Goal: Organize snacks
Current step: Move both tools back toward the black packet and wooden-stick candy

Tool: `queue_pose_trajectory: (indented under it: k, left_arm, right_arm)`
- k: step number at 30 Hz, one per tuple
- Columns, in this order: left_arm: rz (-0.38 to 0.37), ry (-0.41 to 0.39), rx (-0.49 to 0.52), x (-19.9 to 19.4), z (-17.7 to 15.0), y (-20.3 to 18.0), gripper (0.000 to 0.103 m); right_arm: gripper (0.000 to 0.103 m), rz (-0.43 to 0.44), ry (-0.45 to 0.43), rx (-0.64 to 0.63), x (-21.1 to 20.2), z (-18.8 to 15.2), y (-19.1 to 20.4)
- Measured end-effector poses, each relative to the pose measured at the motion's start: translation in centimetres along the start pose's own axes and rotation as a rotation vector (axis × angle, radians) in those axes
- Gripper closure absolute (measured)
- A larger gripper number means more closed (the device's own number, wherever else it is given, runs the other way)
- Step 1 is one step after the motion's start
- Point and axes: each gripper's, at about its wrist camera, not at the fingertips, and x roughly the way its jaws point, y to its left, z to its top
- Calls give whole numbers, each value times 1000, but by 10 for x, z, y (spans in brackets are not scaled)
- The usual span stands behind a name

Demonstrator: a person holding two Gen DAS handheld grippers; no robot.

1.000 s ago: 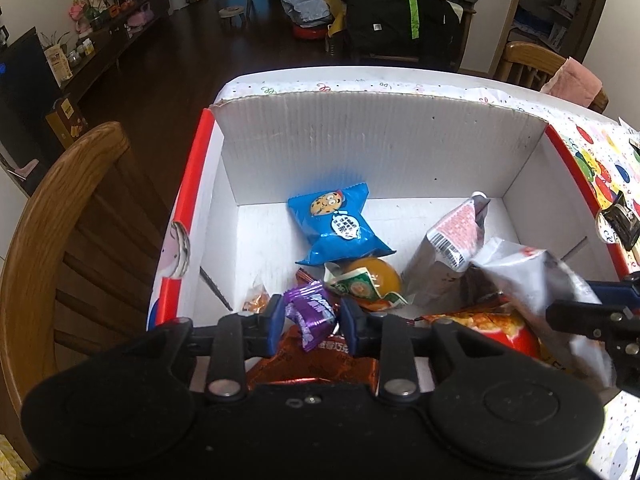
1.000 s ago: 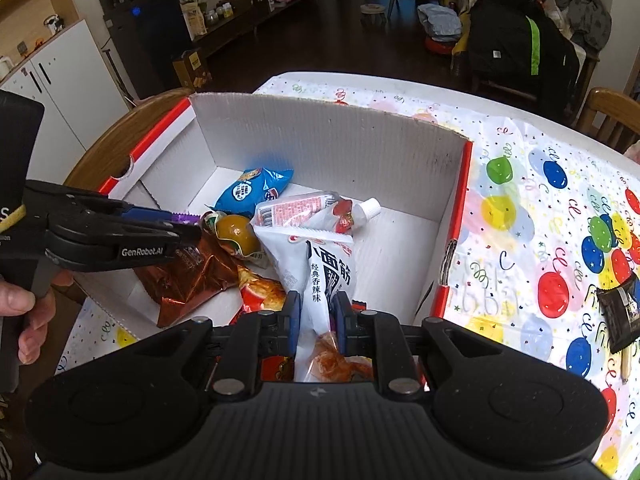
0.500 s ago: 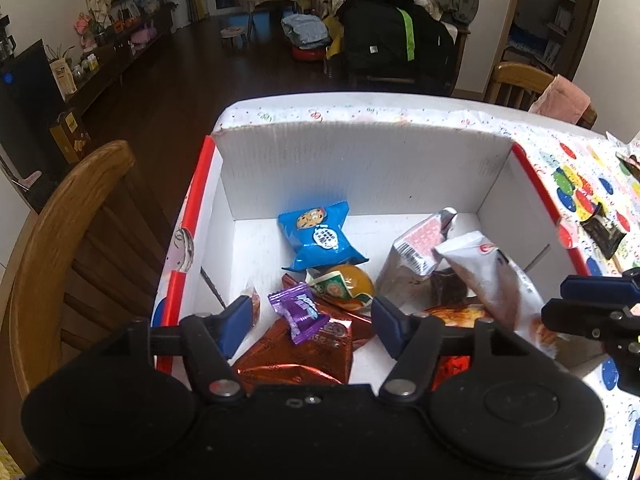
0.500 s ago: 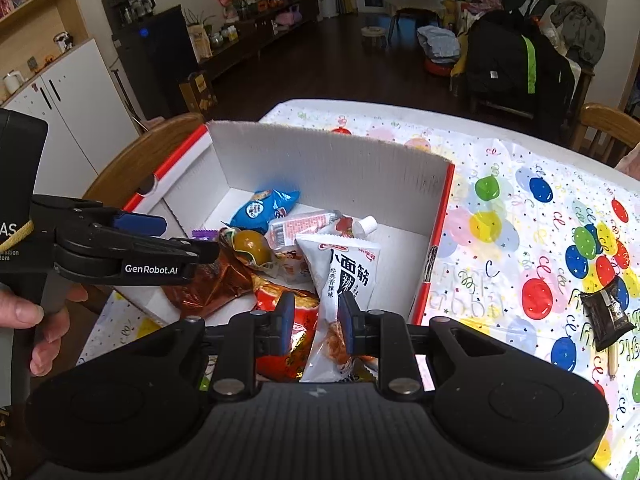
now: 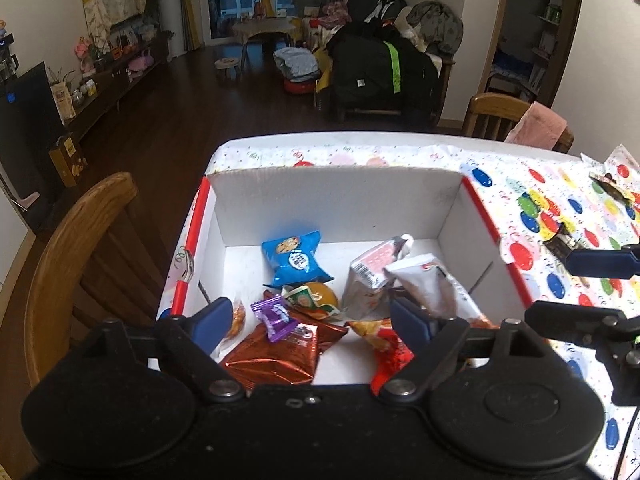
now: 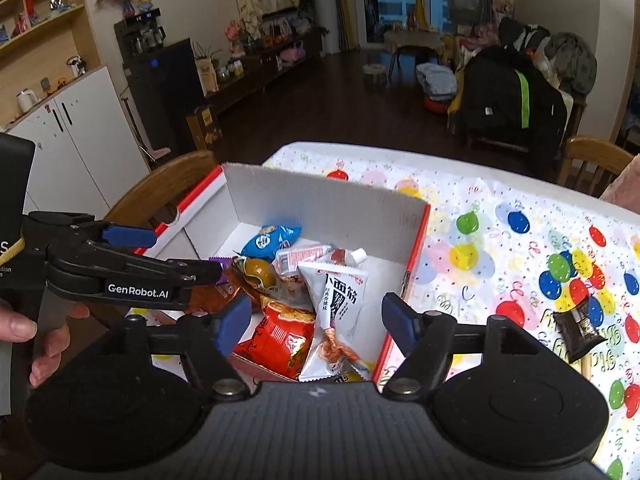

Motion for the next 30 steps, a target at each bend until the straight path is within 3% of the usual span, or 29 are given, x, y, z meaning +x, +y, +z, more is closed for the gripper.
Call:
queue_pose_trajectory:
  k: [6,14,19,30]
  left_arm:
    - [-9,-46,-5,-15,2,-11,10]
    - [-38,-120,26,-35,9,-45,5]
    - [-67,-150,35,-41,13,-77,1]
    - [-132,-172,78,-31,18,-166,0]
  right_arm:
    - [22,8,-42,10,-19,-2,-12]
    - [21,-3,-84,39,-42,-8,-41]
    - [13,-20,-125,49,-59,-17,-66]
    - [11,-92,-135,117,-80,-41,-147]
